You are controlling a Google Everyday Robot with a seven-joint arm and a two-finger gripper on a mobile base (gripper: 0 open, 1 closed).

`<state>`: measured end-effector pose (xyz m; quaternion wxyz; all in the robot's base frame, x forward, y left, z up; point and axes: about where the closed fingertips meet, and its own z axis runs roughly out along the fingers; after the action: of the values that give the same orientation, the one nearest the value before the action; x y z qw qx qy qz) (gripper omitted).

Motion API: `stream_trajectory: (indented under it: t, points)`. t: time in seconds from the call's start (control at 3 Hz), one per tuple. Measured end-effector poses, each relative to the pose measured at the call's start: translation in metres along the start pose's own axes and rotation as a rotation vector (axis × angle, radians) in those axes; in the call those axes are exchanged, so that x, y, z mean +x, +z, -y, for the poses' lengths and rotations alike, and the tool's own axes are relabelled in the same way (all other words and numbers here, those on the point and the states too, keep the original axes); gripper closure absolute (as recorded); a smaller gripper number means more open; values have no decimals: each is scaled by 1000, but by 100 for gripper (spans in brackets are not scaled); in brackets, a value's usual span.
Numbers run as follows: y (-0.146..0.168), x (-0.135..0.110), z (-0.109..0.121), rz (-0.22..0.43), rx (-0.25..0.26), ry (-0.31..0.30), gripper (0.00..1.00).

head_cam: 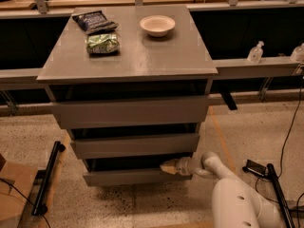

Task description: Open bottom drawer

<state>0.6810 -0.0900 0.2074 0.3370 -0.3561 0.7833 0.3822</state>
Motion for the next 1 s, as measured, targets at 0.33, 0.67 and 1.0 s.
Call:
stream_trajectory:
  t: [0.33, 0.67, 1.0]
  points:
    - [-11, 10, -4, -23, 10, 21, 100]
    - [-12, 8, -4, -23, 10, 21, 82]
    - [-12, 24, -28, -95, 6, 22, 51]
